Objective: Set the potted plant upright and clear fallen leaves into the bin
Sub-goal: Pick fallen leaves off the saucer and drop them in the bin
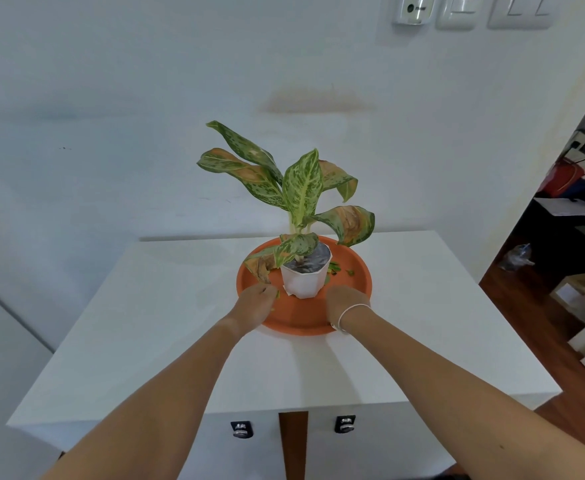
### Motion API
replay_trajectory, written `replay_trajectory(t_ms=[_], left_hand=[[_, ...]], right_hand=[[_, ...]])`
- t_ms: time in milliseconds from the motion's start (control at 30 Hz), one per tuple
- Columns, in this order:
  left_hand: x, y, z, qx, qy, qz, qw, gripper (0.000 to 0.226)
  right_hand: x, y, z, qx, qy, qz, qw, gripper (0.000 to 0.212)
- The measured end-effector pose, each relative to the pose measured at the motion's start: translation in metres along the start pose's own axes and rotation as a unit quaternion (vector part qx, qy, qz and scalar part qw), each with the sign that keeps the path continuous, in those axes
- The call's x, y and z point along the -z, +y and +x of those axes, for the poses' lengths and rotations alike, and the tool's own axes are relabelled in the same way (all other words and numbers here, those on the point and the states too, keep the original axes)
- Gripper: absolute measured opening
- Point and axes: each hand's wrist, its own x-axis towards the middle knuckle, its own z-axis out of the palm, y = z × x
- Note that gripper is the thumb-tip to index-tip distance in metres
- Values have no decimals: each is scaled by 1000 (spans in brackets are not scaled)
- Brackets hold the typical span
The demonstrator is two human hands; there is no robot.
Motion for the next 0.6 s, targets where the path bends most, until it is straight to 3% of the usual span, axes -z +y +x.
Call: replay_trajectory(t_ms=[300,433,500,600], left_hand=[[4,-1,-1,45,-8,-67,997,27],[2,0,1,59,-23,-110,992,24],[-1,1,2,60,-33,-133,989,23],[-9,3,4,57,-50,-158,984,22]], right_hand=[[2,0,10,-24,-9,112,993,43],[6,7,0,10,-22,113,993,31],[10,13,-2,17,-10,172,985,21],[15,25,-3,-12,-8,311,950,37]])
